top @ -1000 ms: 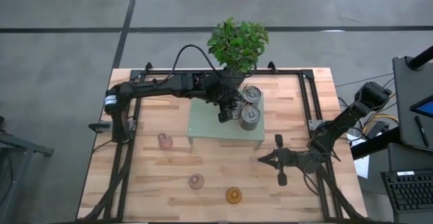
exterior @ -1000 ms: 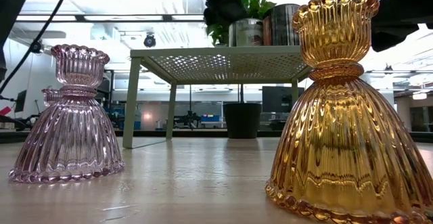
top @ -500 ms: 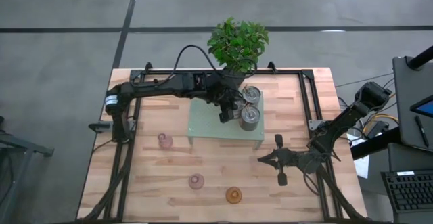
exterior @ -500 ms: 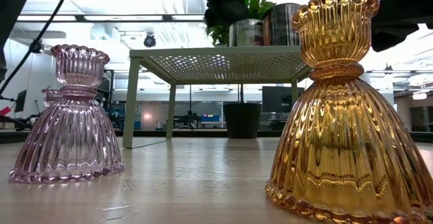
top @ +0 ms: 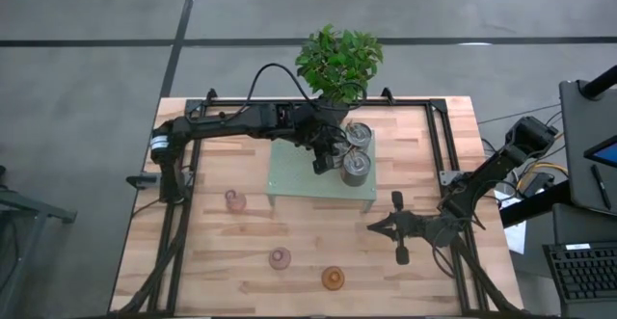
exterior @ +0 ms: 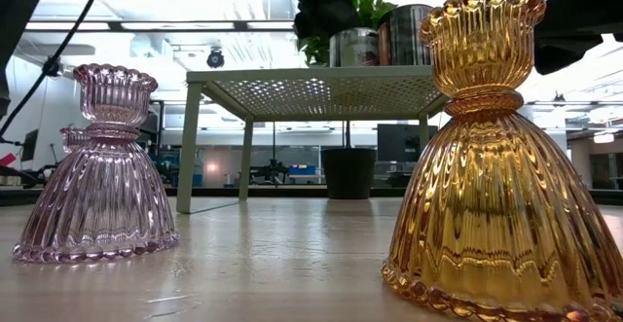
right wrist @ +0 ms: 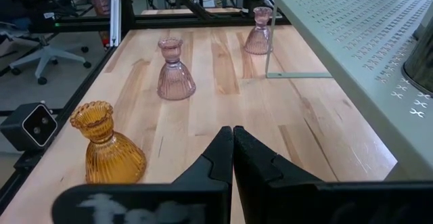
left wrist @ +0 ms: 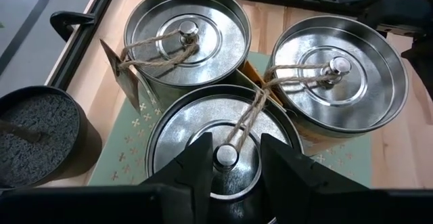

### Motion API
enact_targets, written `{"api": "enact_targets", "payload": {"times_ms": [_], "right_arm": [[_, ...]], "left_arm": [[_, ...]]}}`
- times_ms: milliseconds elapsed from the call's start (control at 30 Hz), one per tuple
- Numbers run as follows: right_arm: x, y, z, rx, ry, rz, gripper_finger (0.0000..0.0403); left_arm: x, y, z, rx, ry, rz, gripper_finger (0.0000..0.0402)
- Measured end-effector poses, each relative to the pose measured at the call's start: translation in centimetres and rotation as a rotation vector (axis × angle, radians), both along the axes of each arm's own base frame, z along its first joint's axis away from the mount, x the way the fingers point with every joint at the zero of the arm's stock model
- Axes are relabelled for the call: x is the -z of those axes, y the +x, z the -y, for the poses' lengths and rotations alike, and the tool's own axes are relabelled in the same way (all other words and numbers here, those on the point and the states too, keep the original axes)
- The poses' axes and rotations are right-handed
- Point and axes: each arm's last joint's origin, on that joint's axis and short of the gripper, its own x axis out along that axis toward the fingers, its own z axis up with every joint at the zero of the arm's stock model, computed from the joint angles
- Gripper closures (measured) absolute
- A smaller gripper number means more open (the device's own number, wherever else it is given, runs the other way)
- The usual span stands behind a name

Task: Pick & Place candle stick holders
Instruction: Put the silver candle on the shelf, then put the bottom purple candle holder on the shelf

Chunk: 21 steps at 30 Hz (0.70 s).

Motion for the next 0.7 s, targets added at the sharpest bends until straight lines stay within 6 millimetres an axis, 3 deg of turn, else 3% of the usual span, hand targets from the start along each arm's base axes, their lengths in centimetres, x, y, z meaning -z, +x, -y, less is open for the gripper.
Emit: {"api": "enact_targets", "payload": {"times_ms": [467,700], "right_arm": [[0.1,0.0,0.0,0.0,-0.002,-0.002,0.0394],[0.3,-0.1,0.1,0.002,-0.001,-0.007,0.0394]], "left_arm": [[-0.7,-0.5,0.0,-0.031,0.014,0.01,0.028],[-2.7,-2.4,0.4,-0.019,0.018,0.037,0.028]]}}
